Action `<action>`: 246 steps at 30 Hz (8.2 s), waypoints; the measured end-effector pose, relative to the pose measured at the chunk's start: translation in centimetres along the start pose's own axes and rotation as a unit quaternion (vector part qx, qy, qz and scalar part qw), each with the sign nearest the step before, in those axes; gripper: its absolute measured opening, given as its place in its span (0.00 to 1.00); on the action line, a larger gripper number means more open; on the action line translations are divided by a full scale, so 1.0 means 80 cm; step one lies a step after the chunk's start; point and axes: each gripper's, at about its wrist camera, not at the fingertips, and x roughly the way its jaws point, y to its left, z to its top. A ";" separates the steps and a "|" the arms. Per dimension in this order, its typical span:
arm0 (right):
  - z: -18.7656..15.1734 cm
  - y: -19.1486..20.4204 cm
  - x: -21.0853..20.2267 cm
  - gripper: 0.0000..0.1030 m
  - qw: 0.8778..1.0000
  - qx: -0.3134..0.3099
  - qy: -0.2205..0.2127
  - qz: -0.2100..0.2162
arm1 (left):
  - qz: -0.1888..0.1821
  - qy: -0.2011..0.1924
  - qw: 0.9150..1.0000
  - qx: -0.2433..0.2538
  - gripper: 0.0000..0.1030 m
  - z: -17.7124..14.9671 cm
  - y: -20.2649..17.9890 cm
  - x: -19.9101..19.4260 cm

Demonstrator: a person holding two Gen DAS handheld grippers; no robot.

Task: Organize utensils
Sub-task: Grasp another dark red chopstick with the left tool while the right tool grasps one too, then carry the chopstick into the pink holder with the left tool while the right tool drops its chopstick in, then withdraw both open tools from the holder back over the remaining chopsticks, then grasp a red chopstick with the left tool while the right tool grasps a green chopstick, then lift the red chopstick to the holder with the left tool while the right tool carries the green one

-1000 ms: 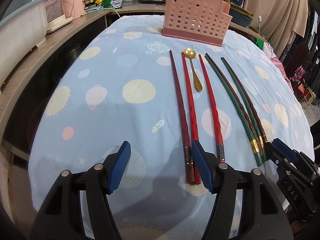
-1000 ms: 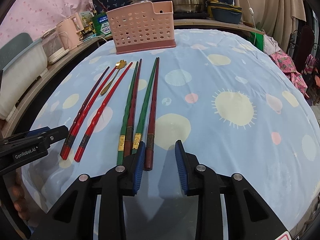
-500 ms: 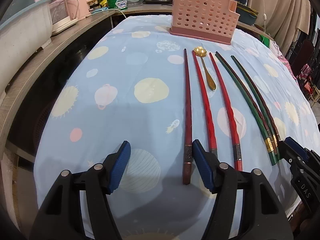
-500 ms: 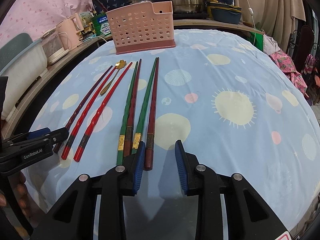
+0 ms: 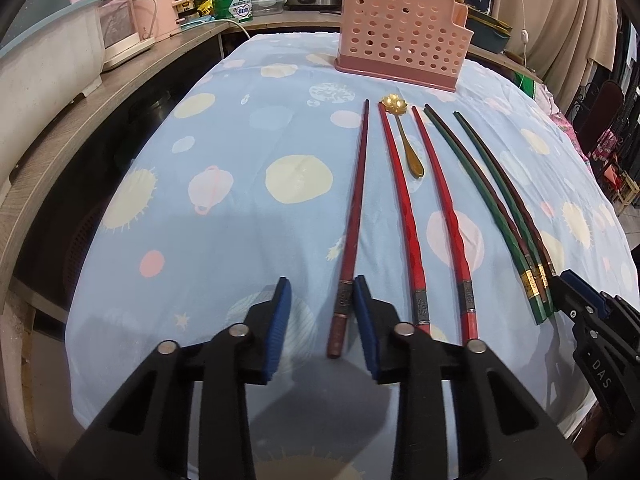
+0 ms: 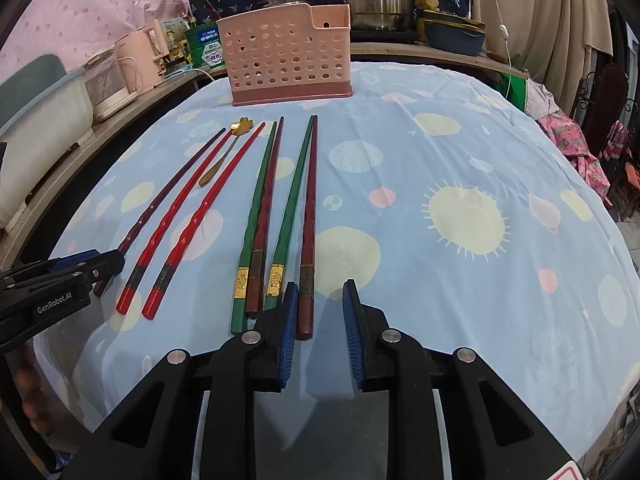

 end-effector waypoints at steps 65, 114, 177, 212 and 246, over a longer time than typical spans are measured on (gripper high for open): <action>0.383 -0.049 -0.138 0.07 0.936 0.105 -0.323 0.089 | -0.051 -0.341 0.938 -0.023 0.07 0.377 -0.024 -0.220; 0.303 -0.052 -0.020 0.30 0.968 0.131 -0.193 0.098 | -0.041 -0.220 0.974 -0.025 0.66 0.299 -0.007 -0.095; -0.007 0.006 -0.002 0.28 1.000 0.013 -0.016 0.019 | -0.001 -0.044 0.999 0.025 0.66 -0.019 -0.030 -0.002; 0.004 0.003 -0.035 0.07 0.999 0.016 -0.045 0.022 | -0.029 -0.059 0.998 0.013 0.07 0.001 -0.018 -0.047; 0.183 -0.052 -0.139 0.07 0.975 0.080 -0.200 0.060 | -0.059 -0.204 0.977 -0.024 0.07 0.200 -0.009 -0.160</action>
